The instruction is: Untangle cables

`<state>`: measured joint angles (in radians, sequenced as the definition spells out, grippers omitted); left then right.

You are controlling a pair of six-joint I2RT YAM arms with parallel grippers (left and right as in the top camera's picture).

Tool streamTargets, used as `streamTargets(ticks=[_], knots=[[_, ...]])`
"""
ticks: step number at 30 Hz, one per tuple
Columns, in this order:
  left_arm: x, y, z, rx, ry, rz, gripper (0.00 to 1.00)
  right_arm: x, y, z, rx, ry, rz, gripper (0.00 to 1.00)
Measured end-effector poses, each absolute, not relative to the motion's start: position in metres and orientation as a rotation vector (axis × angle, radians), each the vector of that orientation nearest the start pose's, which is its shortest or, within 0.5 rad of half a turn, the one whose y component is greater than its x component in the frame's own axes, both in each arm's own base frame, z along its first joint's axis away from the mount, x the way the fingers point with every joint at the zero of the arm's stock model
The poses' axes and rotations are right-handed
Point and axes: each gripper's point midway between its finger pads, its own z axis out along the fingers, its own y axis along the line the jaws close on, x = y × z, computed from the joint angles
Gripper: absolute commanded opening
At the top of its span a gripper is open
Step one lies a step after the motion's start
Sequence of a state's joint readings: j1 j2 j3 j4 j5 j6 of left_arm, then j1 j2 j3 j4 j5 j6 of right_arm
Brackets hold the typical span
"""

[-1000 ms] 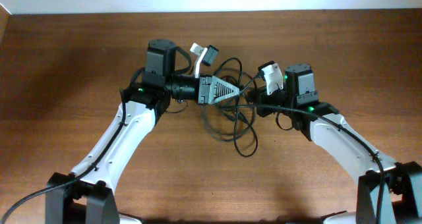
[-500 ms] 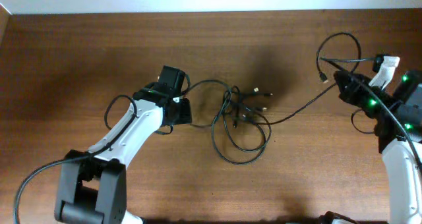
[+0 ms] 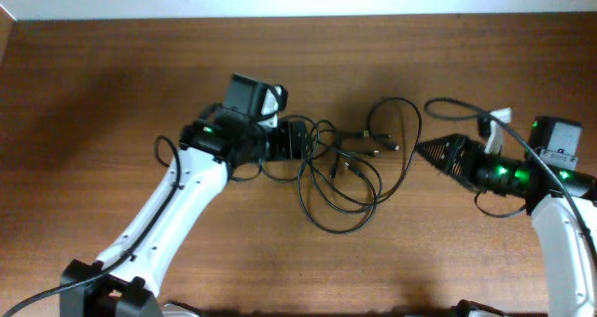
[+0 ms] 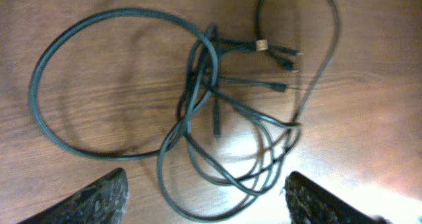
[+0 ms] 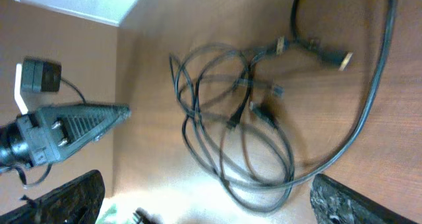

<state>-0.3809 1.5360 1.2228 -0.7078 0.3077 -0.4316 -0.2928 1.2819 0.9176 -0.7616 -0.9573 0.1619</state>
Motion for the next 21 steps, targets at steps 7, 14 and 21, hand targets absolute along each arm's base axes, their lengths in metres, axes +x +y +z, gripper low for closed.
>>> streamTargets(ticks=[7, 14, 21], knots=[[0.356, -0.187, 0.116, 0.178, 2.512, -0.203, 0.45, 0.285, 0.072, 0.174, 0.190, 2.444, 1.227, 0.99], [0.375, -0.201, 0.074, 0.182, 2.496, -0.218, 0.51, 0.280, 0.087, 0.156, 0.090, 2.561, 1.086, 0.99], [0.359, -0.206, 0.073, 0.220, 2.553, -0.287, 0.56, 0.286, 0.077, 0.149, 0.098, 2.579, 0.970, 0.99]])
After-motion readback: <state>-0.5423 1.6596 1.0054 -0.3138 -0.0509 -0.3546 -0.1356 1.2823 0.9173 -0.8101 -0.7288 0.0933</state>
